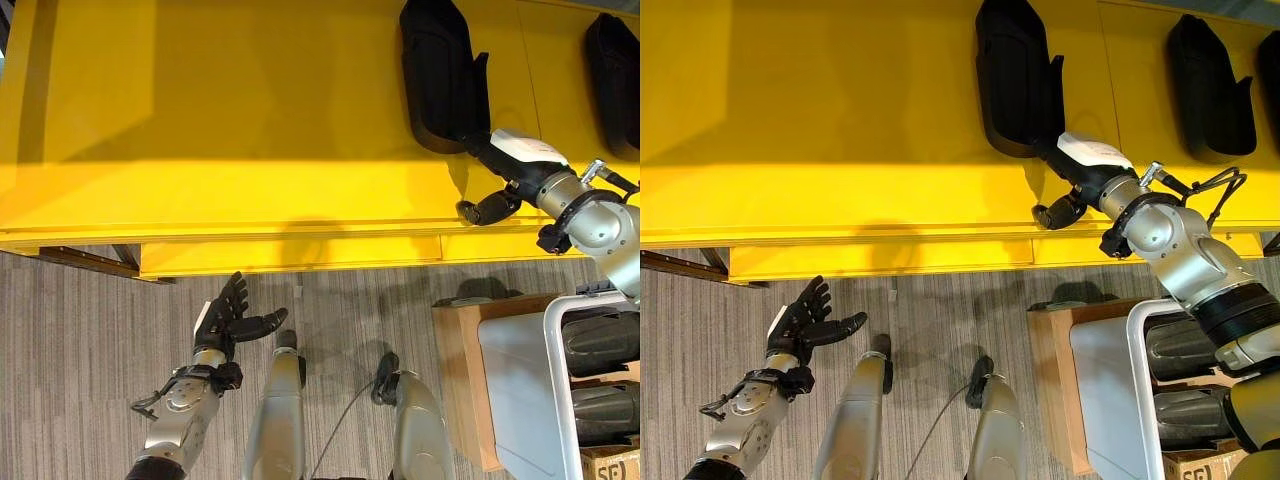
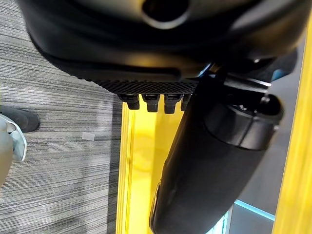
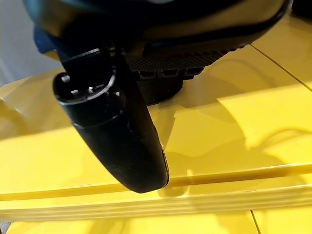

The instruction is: Move parts from the plastic box to the shelf.

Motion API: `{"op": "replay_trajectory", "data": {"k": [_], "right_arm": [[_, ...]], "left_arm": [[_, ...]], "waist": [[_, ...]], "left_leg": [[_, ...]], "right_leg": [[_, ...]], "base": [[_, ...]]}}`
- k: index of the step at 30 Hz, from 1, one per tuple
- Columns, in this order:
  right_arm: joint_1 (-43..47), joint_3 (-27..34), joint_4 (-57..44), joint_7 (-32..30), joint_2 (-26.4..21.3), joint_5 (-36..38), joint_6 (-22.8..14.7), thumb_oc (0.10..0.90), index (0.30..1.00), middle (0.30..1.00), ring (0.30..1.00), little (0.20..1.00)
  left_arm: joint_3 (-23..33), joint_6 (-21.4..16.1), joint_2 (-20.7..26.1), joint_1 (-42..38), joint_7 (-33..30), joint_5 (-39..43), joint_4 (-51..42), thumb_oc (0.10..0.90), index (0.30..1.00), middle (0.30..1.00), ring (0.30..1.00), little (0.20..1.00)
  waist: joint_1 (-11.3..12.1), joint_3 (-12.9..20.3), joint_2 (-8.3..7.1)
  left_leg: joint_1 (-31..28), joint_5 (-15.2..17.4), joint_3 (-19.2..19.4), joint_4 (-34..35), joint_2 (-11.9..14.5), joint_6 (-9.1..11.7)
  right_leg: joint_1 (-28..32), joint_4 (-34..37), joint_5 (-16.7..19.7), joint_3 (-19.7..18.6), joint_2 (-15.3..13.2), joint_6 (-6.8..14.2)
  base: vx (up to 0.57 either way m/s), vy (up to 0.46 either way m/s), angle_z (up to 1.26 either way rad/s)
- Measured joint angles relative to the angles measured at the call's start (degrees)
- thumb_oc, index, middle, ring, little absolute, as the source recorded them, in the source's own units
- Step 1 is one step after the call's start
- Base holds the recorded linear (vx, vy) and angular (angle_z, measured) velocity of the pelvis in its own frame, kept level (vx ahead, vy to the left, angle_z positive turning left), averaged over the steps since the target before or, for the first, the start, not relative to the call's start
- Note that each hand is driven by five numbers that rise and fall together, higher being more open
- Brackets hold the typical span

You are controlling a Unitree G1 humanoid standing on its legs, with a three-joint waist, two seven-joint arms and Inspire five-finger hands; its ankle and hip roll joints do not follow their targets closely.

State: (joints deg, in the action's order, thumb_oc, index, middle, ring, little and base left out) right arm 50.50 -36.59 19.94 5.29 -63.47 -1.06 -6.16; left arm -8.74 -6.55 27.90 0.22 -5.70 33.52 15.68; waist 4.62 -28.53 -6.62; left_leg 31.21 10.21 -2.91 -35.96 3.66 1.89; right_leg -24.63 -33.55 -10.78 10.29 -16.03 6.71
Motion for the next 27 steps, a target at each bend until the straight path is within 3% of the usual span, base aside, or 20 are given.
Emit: {"op": "replay_trajectory", "data": {"k": [27], "right_arm": [[-0.50, 0.40, -0.18, 0.13, -0.58, -0.01, -0.04, 0.900, 1.000, 1.000, 1.000, 1.000]], "left_arm": [[0.08, 0.00, 0.03, -0.02, 0.01, -0.02, 0.00, 0.900, 1.000, 1.000, 1.000, 1.000]], "waist": [[0.01, 0.00, -0.05]], "left_leg": [[0.00, 0.02, 0.06, 0.09, 0.02, 0.00]], "right_leg": [[0.00, 0.15, 0.01, -0.02, 0.01, 0.01]], "base": [[0.00, 0.000, 0.00]]}}
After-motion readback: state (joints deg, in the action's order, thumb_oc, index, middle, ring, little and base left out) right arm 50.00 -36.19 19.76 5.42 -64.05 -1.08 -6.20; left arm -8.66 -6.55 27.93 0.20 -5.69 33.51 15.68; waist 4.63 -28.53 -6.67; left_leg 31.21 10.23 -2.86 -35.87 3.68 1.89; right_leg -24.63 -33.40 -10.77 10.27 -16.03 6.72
